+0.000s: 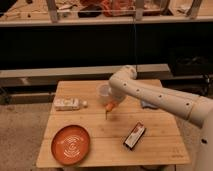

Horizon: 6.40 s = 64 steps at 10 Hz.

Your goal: Place the pepper in the ceramic cup

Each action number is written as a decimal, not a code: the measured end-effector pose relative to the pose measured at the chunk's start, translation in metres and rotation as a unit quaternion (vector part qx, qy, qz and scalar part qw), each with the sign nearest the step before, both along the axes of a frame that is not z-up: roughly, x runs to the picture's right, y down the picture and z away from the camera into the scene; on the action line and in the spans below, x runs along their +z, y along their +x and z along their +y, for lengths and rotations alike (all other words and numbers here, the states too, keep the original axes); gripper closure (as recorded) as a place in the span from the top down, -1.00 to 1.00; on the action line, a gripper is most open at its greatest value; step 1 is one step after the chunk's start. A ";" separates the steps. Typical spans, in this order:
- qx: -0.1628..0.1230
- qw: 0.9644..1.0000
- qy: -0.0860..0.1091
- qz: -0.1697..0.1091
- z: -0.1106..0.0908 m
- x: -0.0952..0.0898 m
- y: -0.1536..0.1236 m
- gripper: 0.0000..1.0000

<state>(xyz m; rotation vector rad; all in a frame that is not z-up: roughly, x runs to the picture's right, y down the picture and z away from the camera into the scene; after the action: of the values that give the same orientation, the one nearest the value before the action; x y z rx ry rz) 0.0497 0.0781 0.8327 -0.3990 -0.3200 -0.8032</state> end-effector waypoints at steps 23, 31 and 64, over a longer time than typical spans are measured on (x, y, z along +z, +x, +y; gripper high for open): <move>-0.017 1.000 0.013 -0.019 -0.051 0.017 -0.009 -0.92; -0.019 0.999 0.013 -0.027 -0.056 0.016 -0.009 -0.85; -0.009 0.999 0.022 -0.048 -0.074 0.014 -0.013 -0.58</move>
<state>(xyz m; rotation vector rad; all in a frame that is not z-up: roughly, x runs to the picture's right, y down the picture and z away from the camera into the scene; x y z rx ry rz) 0.0362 0.0037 0.8467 -0.3223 -0.3877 -0.8482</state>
